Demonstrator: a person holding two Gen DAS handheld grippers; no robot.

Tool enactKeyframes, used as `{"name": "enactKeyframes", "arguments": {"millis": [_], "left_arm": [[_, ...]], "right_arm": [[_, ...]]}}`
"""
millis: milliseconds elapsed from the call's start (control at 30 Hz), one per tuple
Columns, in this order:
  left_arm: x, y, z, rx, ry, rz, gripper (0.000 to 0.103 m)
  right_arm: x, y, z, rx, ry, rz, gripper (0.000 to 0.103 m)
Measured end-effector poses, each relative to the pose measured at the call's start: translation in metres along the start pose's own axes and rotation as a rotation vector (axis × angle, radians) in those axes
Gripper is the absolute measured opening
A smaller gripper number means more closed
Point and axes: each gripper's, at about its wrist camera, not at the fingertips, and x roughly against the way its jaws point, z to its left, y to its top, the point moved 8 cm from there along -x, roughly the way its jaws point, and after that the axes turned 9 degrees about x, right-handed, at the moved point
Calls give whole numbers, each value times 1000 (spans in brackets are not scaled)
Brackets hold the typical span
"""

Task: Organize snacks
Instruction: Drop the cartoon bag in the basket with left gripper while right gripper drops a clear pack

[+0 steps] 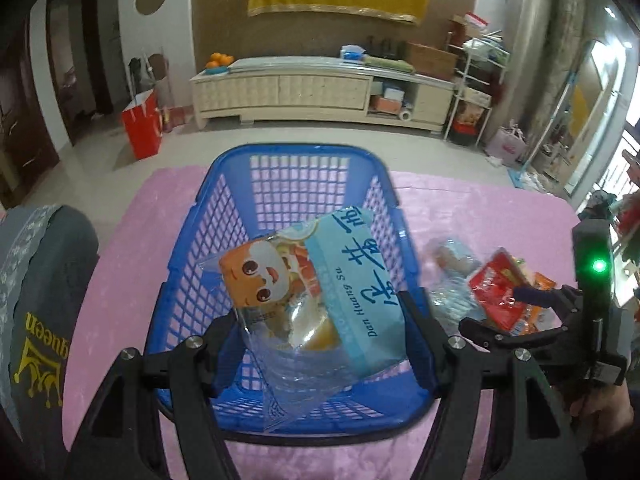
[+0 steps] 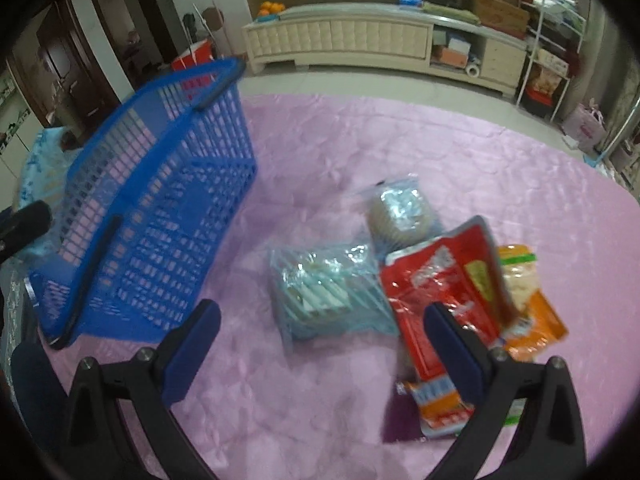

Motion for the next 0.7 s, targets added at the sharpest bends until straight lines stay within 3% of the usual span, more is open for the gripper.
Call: {"name": "enactKeyframes", "arguments": {"millis": [267, 333, 400, 600, 700], "left_arm": [[-18, -2, 11, -5, -5, 38, 67], [-23, -4, 11, -10, -7, 48, 67], [-27, -5, 12, -8, -13, 57, 67], [-34, -10, 14, -3, -17, 76, 67], [-28, -12, 13, -9, -22, 66, 67]], "right_arm": [[-50, 2, 4, 43, -15, 104, 92], [-54, 4, 3, 49, -17, 103, 91], [-56, 2, 3, 67, -49, 100, 81], [-49, 0, 7, 129, -75, 70, 67], [-35, -2, 12, 122, -66, 50, 65]]}}
